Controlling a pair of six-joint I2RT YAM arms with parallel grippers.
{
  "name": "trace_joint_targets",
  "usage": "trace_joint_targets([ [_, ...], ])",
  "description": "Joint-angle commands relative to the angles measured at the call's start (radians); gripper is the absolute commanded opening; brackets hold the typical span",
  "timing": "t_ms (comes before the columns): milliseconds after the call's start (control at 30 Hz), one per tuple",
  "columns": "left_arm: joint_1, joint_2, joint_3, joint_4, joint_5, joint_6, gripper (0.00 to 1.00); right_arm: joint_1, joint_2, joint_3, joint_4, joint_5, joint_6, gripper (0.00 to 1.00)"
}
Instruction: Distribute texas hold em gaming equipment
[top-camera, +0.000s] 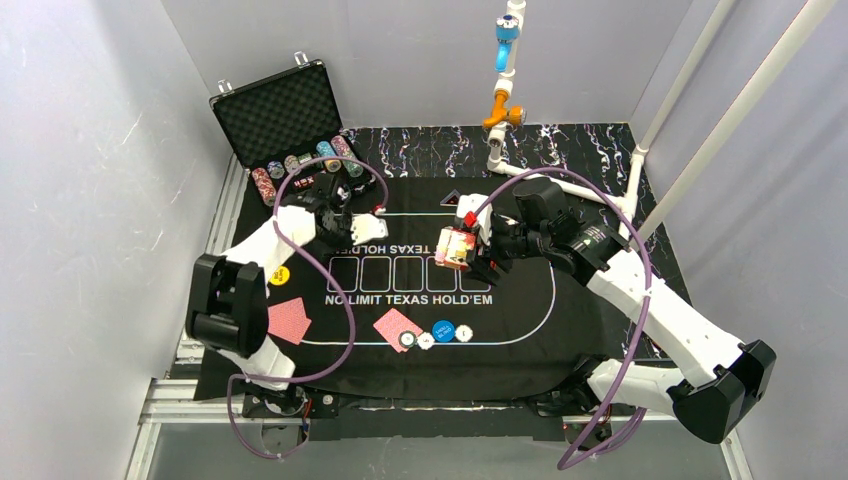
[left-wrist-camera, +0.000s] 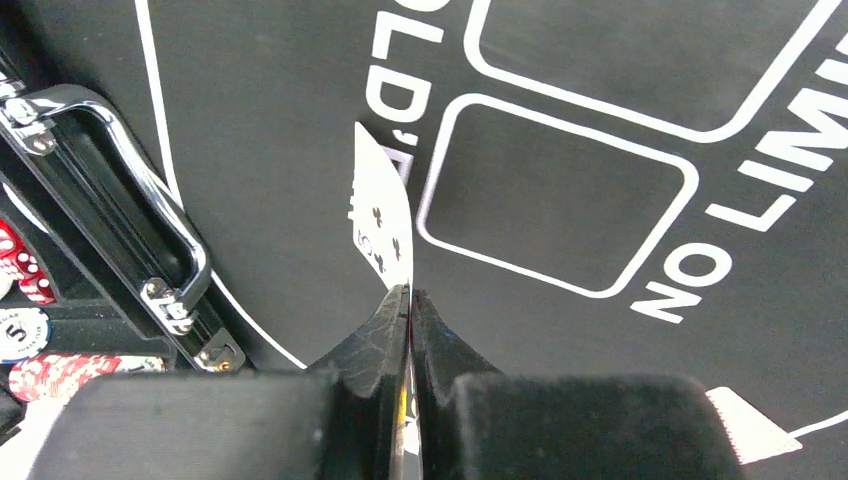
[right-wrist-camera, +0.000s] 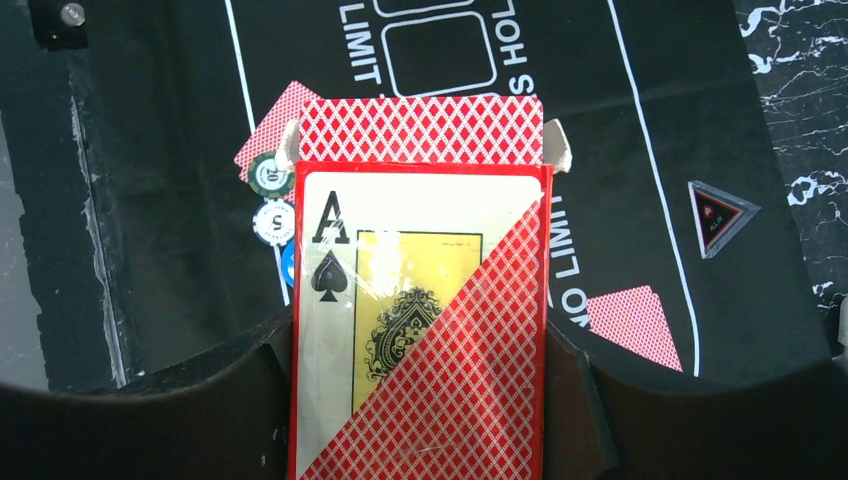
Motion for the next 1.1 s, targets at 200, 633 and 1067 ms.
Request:
trace_joint_targets([
  [200, -0.014, -0.162, -0.245, 0.143, 0.052, 0.103, 0.0, 0.005, 0.012, 0.077, -0.007, -0.001, -0.034, 0.01],
  [633, -0.016, -0.167, -0.265, 0.027, 0.159, 0.119, 0.2, 0.005, 0.005, 0.079, -0.023, 0.009, -0.039, 0.01],
  [1067, 0.037, -0.171, -0.127, -0.22, 0.305, 0.018, 0.78, 0.005, 0.004, 0.077, -0.019, 0.01, -0.039, 0.01],
])
